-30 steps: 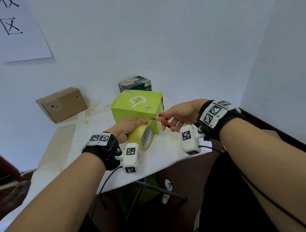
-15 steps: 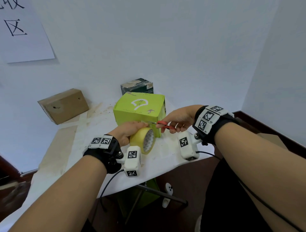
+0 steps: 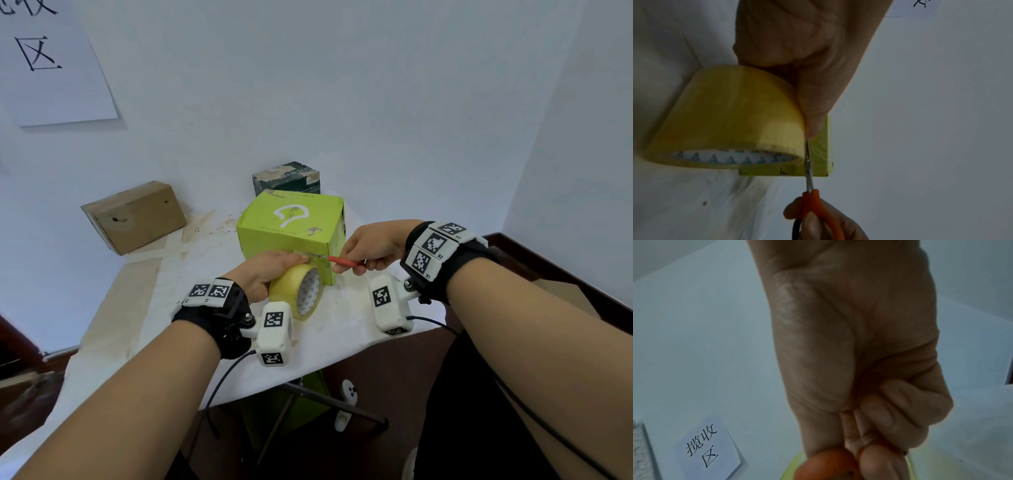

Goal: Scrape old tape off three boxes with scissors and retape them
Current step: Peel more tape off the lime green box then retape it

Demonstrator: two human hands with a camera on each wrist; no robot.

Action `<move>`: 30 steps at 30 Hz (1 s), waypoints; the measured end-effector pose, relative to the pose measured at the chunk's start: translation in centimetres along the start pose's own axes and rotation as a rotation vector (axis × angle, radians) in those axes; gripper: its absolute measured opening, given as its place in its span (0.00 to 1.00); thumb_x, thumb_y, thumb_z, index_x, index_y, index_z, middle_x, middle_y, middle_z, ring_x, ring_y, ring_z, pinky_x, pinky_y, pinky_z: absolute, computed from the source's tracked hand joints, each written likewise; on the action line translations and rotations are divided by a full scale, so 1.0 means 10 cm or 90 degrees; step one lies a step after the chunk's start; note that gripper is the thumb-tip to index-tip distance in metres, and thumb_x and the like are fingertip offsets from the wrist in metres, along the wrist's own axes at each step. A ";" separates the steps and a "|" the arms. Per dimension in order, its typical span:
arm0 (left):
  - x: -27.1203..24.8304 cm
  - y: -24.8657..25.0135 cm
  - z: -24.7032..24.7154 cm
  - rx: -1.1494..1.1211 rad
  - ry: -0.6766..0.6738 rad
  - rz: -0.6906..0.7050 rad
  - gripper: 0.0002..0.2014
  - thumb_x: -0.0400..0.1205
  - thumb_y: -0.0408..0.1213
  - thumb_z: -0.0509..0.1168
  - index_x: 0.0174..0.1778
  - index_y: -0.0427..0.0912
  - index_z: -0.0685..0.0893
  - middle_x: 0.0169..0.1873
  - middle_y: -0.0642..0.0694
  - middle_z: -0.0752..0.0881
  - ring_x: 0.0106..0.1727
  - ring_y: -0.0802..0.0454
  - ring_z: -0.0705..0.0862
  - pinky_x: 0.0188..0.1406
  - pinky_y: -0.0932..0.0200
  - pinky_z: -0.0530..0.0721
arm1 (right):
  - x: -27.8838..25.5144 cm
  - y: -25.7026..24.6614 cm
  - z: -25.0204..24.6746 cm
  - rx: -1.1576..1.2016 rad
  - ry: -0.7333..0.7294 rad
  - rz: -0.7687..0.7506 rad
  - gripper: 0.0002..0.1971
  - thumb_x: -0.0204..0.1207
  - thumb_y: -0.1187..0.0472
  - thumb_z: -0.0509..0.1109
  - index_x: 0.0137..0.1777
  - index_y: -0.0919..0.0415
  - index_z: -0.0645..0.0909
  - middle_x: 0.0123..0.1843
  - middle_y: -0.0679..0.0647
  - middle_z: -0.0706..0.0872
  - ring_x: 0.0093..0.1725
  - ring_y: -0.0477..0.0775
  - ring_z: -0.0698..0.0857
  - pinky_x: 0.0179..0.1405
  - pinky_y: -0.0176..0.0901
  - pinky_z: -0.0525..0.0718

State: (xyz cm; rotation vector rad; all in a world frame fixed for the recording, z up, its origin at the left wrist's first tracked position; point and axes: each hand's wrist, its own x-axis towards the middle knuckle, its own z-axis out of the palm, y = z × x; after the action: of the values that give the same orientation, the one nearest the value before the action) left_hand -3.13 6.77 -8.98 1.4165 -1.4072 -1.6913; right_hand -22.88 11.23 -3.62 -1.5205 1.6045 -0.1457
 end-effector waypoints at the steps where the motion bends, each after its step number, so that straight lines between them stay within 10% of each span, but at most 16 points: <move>1: -0.01 0.01 0.00 0.002 -0.001 -0.001 0.10 0.81 0.39 0.69 0.55 0.38 0.85 0.44 0.39 0.89 0.41 0.45 0.88 0.42 0.52 0.89 | 0.00 -0.01 0.00 -0.003 -0.003 -0.002 0.05 0.76 0.56 0.73 0.43 0.57 0.86 0.23 0.47 0.76 0.21 0.43 0.64 0.20 0.31 0.61; 30: -0.01 0.00 -0.02 0.013 -0.015 -0.002 0.09 0.80 0.38 0.70 0.53 0.38 0.86 0.49 0.37 0.89 0.45 0.43 0.87 0.51 0.47 0.87 | 0.07 -0.05 0.00 -0.045 -0.067 0.079 0.14 0.75 0.43 0.70 0.47 0.54 0.79 0.28 0.50 0.74 0.26 0.47 0.66 0.24 0.33 0.67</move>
State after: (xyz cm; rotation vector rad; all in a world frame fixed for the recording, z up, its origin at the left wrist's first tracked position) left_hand -2.91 6.83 -8.93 1.4150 -1.4403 -1.7054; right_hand -22.42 10.51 -3.62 -1.4524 1.6288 0.0595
